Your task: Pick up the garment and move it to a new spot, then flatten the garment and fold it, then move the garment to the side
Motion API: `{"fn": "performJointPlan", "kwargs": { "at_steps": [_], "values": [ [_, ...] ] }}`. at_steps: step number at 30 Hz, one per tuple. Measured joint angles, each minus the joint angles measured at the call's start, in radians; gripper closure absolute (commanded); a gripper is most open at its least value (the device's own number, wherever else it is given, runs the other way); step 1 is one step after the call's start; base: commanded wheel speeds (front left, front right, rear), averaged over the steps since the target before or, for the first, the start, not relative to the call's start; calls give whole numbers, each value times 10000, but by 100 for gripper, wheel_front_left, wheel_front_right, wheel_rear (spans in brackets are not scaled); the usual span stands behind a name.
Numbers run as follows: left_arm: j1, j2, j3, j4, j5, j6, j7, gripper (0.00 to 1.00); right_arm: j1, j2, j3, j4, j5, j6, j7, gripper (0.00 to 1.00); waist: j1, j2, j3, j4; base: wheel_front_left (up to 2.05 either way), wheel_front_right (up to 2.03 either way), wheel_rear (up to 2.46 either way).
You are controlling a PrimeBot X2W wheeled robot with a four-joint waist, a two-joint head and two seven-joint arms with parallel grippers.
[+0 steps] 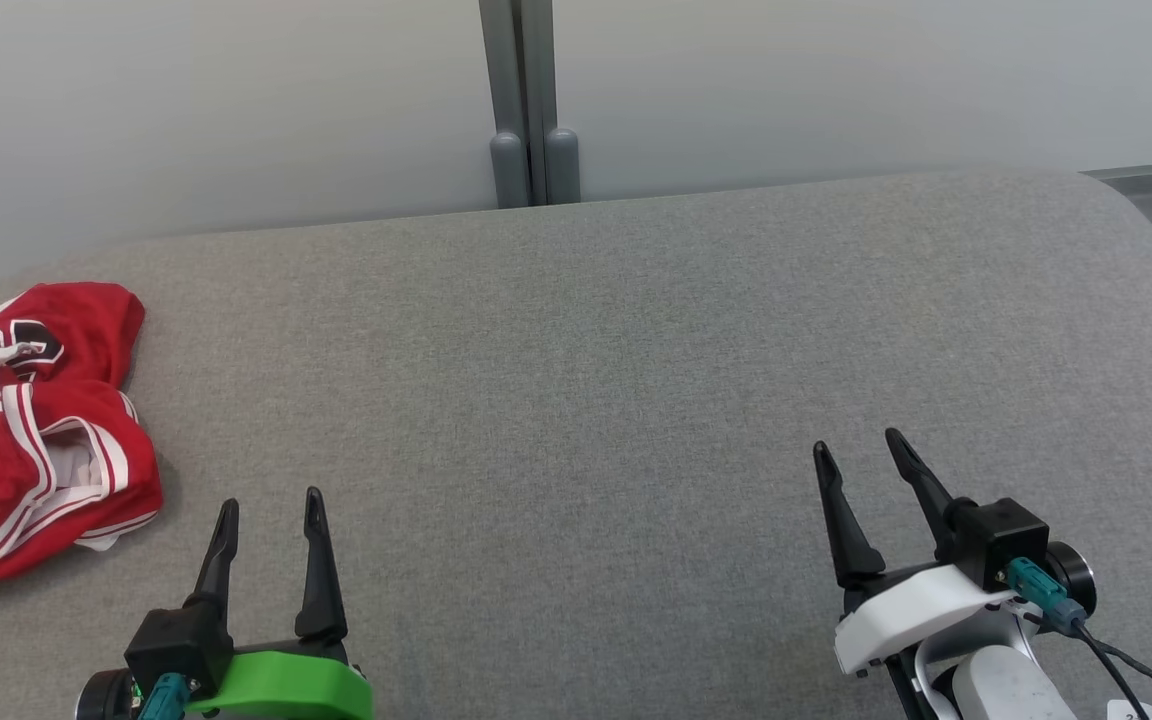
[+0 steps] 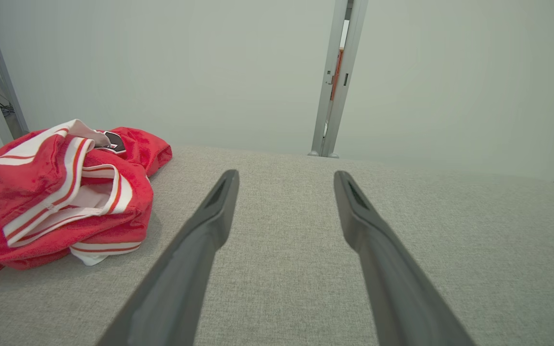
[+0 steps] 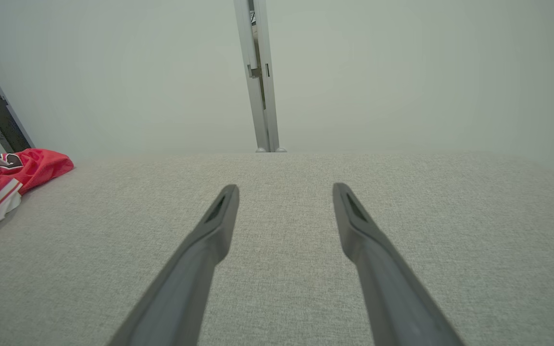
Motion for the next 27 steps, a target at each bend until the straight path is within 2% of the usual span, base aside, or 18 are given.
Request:
{"fn": "performJointPlan", "kwargs": {
  "at_steps": [7,14,27],
  "values": [
    [15,0,6,2,-136,-8,0,0,23,-2,-25,-35,17,0,0,0,0,0,-15,84,0,0,0],
    [19,2,12,-81,-307,-8,0,0,164,-8,-132,-67,-6,0,-2,0,0,0,-33,632,0,0,0],
    [254,8,491,-17,-96,-117,0,0,324,-6,-52,-113,194,0,-2,0,0,0,-129,2714,0,0,0]
  ]
}}
